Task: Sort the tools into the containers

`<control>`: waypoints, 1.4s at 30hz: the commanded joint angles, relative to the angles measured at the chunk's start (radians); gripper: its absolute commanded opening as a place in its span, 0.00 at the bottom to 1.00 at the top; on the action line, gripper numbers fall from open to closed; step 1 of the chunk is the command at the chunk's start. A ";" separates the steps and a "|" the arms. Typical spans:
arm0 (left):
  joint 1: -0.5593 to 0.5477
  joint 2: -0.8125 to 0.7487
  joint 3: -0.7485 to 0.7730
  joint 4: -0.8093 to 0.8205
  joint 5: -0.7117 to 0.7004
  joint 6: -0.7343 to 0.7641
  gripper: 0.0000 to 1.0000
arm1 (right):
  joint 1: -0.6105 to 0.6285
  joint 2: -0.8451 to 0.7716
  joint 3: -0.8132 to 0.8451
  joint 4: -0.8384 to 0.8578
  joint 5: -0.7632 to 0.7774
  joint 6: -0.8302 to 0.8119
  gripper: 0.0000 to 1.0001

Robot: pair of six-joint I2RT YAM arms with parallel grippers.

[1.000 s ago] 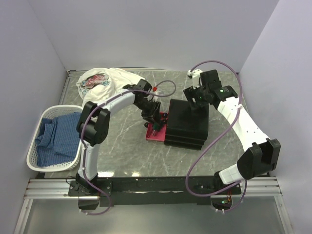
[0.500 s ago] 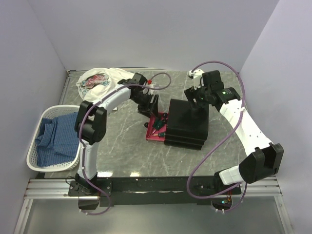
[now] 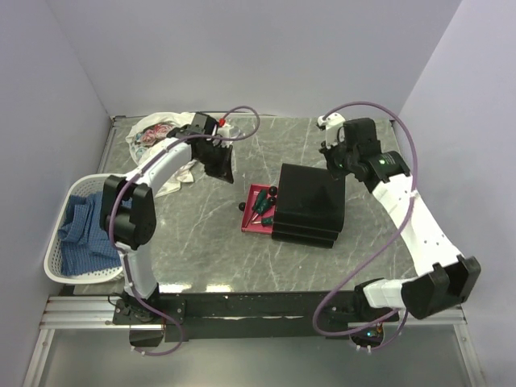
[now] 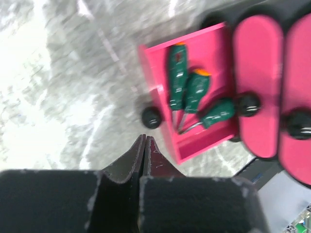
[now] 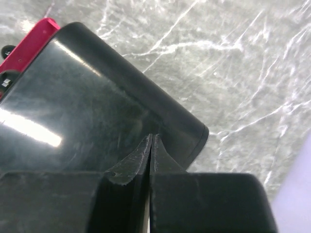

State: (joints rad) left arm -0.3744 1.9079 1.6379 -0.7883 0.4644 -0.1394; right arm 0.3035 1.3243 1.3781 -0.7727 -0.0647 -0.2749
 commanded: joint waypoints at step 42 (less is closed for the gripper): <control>-0.264 0.313 0.132 0.032 0.605 -0.020 0.01 | 0.000 -0.183 -0.444 -0.028 -0.055 -0.055 0.00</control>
State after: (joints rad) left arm -0.5869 2.2036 1.7283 -0.7692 0.8867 -0.1280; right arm 0.3035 1.0771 0.9939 -0.6147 -0.1246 -0.3225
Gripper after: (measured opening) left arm 0.015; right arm 0.006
